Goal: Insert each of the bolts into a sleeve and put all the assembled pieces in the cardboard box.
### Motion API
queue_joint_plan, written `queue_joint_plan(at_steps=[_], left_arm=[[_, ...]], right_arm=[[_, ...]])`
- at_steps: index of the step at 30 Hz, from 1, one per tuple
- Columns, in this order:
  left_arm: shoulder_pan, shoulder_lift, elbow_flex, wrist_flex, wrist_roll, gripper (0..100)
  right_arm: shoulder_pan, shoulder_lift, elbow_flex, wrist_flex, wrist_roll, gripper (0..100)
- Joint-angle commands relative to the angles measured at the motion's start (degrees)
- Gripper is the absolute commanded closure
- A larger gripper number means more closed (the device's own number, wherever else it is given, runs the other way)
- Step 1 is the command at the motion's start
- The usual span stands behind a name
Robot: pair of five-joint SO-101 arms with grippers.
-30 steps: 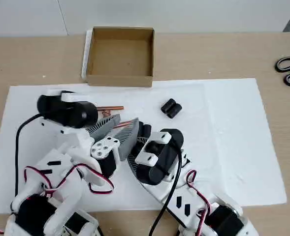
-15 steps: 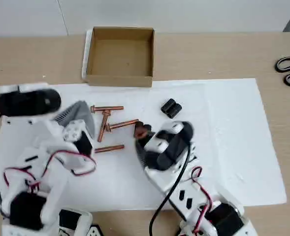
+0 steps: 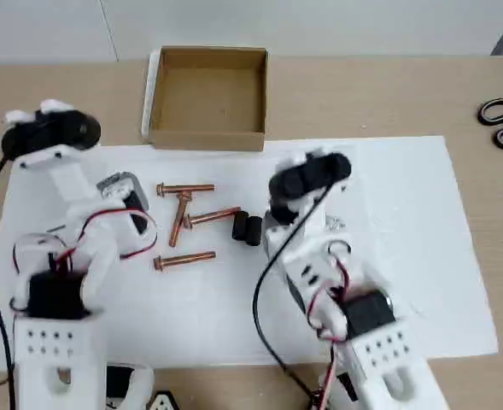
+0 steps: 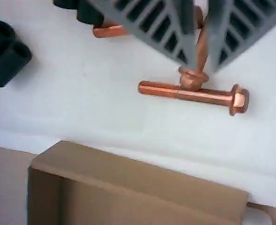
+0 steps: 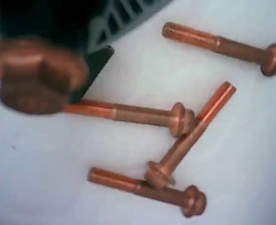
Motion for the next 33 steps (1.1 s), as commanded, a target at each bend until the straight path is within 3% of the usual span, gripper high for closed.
queue_joint_plan(at_steps=[1, 6, 18, 33], left_arm=[[-0.26, 3.87, -4.62, -0.79, -0.09, 99], [-0.44, 8.35, -5.05, -0.88, -0.09, 99], [-0.44, 8.53, -4.79, -0.88, -0.09, 99], [-0.18, 8.53, -4.70, 0.09, 2.81, 99]], right_arm=[[1.63, 9.45, -9.23, -2.15, -2.46, 99.5], [2.95, 22.55, -19.25, -3.21, -2.64, 99.5], [4.18, 52.70, -43.25, -18.33, -0.62, 99.5], [4.97, 89.54, -83.52, -19.38, 1.76, 99.5]])
